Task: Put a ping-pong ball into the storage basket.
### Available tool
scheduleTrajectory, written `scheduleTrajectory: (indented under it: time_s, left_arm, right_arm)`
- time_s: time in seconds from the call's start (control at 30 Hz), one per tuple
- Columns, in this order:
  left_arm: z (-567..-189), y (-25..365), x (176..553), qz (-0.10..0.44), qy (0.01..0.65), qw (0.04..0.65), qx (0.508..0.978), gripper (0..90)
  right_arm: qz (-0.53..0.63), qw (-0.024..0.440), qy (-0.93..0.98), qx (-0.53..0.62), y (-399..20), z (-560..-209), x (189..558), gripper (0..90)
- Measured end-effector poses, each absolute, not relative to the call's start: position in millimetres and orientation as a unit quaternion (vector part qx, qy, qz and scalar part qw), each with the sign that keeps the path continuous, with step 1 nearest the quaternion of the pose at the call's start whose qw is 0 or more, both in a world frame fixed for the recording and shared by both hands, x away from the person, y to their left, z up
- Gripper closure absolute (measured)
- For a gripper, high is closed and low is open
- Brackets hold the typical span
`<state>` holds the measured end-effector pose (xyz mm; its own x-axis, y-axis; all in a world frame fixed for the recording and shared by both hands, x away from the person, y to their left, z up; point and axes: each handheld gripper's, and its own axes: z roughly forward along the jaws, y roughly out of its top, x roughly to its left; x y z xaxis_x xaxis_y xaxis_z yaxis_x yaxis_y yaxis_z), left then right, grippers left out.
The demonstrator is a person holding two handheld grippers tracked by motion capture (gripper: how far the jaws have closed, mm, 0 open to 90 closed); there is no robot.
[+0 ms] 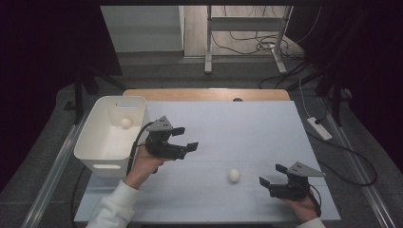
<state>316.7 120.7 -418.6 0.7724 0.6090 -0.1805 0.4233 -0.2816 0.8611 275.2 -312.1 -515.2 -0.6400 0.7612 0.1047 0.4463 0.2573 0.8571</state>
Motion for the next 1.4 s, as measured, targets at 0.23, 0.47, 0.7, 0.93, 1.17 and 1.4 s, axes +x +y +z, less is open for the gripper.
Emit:
scheduleTrajectory:
  time_s: [0.23,0.47,0.7,0.93,1.17,1.4]
  left_arm:
    - [-422,115,315,0.087,0.32,0.504,0.797,20.7]
    - [-425,108,314,0.075,0.312,0.51,0.798,20.5]
    - [-432,103,314,0.071,0.312,0.505,0.802,20.6]
    - [-437,97,314,0.073,0.309,0.5,0.806,20.6]
    - [-440,92,314,0.075,0.303,0.492,0.813,20.5]
    - [-442,87,314,0.072,0.301,0.493,0.813,20.6]
  right_arm:
    - [0.468,0.169,0.775,0.389,-312,-515,275,11.9]
    - [0.468,0.169,0.775,0.39,-313,-515,274,11.9]
    - [0.469,0.171,0.775,0.388,-313,-515,274,12.0]
    - [0.469,0.171,0.775,0.389,-313,-515,274,12.0]
    - [0.468,0.171,0.775,0.388,-313,-515,274,12.0]
    - [0.467,0.171,0.775,0.39,-313,-515,274,12.0]
